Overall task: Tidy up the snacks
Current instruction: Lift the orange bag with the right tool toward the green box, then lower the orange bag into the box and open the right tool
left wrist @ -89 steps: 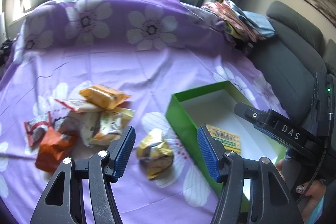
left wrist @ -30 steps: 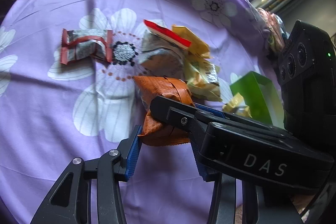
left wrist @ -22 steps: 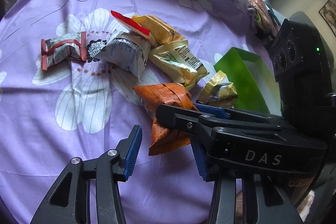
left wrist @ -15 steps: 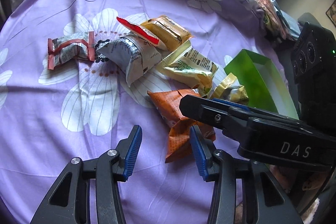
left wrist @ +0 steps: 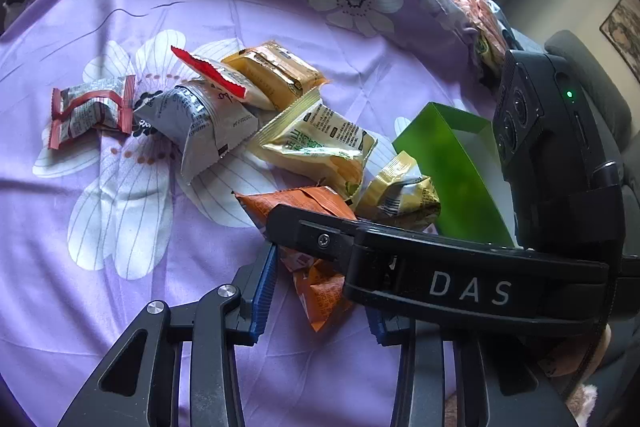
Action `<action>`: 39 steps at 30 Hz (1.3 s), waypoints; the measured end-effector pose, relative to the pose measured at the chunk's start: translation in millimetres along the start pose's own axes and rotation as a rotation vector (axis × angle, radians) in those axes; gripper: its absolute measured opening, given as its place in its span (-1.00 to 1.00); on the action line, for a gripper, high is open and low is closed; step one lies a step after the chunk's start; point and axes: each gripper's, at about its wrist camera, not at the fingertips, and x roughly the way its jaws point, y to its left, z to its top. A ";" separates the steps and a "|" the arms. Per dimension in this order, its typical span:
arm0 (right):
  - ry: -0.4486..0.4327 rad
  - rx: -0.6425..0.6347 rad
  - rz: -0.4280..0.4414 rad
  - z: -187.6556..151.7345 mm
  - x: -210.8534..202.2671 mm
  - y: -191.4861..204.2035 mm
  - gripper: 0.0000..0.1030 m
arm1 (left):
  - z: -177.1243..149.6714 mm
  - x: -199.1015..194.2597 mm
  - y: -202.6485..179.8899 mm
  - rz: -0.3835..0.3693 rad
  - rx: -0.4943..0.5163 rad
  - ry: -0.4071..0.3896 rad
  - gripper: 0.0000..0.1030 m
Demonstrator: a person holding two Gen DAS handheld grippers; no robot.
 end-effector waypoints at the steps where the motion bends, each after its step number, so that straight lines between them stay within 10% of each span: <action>1: -0.006 0.000 0.001 0.0 -1.6 0.0 -0.07 | 0.2 -1.2 -0.3 -0.023 -0.009 0.003 -0.32; 18: -0.308 -0.066 0.089 -2.5 -100.7 9.7 -0.12 | 14.6 -40.6 -104.8 0.082 0.278 -0.223 -0.33; 39: -0.548 0.252 -0.048 -15.6 -183.0 -104.9 -0.13 | 31.7 40.1 -213.6 -0.122 0.532 -0.113 -0.36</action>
